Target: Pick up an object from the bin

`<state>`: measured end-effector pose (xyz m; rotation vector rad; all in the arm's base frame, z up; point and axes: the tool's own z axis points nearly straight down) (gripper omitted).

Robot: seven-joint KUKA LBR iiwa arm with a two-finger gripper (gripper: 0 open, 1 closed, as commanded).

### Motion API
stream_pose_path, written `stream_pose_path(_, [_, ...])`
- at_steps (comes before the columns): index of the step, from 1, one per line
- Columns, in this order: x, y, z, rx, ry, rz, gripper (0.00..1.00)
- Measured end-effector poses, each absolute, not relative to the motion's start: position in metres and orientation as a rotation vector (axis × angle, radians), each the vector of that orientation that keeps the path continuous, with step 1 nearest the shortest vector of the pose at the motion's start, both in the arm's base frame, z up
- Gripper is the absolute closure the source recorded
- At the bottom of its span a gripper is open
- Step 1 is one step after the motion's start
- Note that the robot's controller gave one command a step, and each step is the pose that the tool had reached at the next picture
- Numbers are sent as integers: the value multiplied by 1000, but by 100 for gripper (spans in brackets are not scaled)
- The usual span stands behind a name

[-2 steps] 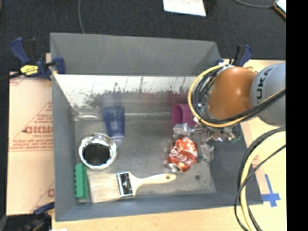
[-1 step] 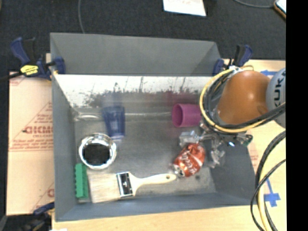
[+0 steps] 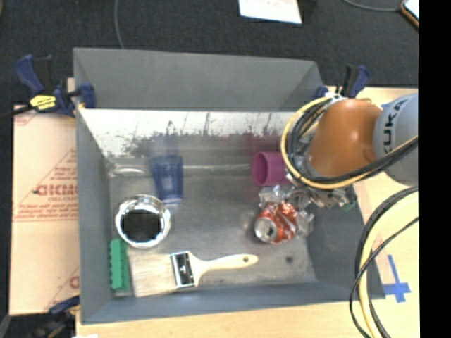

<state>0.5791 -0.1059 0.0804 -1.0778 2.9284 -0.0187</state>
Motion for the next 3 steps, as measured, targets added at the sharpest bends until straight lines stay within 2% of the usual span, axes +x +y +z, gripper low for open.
stream_pose_path(1, [579,-106,80,-1078,2928,-19,100])
stream_pose_path(2, [577,-106,92,-1080,2934,-14,100])
stream_pose_path(3, [578,-106,121,-1076,2932,-17,100])
